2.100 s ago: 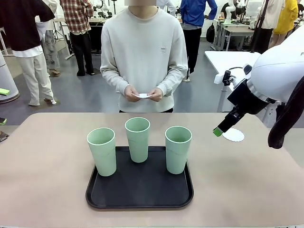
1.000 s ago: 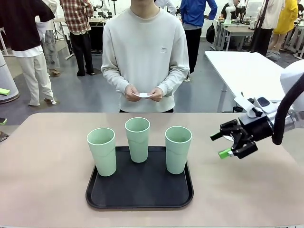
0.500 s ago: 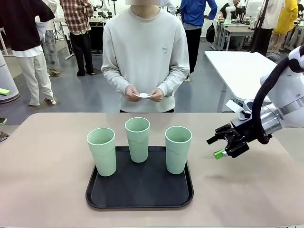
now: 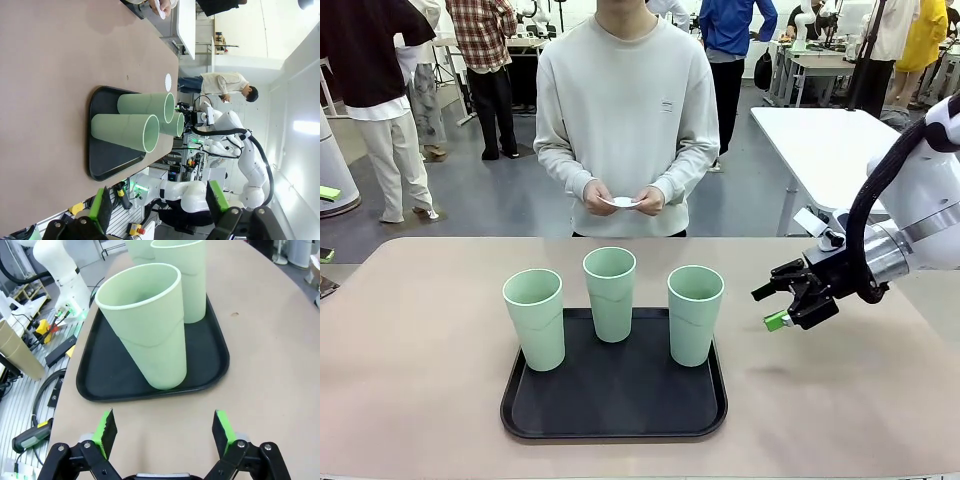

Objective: Place coasters on the table and set cups on them.
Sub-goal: Pick up one Reusable plastic cup and place it on a coaster set by the human.

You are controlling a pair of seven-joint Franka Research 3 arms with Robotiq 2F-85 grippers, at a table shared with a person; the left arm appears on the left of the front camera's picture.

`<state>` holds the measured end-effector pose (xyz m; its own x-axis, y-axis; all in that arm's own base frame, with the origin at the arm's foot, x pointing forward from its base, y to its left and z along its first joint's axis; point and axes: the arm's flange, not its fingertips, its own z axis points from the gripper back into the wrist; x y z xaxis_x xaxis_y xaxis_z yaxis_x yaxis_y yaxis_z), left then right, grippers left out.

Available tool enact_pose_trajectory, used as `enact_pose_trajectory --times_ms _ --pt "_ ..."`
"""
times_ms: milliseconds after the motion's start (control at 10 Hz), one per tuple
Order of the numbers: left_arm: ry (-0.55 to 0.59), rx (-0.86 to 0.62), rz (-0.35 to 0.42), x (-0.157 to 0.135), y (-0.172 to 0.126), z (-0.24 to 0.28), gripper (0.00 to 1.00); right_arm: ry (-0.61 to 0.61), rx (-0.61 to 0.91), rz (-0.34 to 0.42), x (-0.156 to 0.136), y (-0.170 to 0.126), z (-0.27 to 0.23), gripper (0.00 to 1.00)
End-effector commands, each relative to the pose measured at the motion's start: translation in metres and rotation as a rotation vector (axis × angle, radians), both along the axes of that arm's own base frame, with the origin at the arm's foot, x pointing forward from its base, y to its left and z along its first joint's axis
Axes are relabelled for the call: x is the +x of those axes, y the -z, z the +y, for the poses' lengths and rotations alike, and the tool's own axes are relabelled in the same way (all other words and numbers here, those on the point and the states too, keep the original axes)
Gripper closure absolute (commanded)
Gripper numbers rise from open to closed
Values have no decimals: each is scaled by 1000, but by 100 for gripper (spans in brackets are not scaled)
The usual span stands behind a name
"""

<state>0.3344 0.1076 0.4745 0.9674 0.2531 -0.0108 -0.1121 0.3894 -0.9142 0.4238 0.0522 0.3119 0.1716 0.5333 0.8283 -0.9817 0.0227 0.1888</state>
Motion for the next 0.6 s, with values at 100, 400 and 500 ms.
enact_pose_trajectory --times_ms 100,400,500 --pt "6 -18 -19 2 -1 -1 0 0 0 0 0 0 0 0" --pt "6 -18 -19 2 -1 -1 0 -140 243 -37 -1 8 20 0" --pt "6 -18 -19 2 -1 -1 0 -129 290 -47 4 10 21 0"
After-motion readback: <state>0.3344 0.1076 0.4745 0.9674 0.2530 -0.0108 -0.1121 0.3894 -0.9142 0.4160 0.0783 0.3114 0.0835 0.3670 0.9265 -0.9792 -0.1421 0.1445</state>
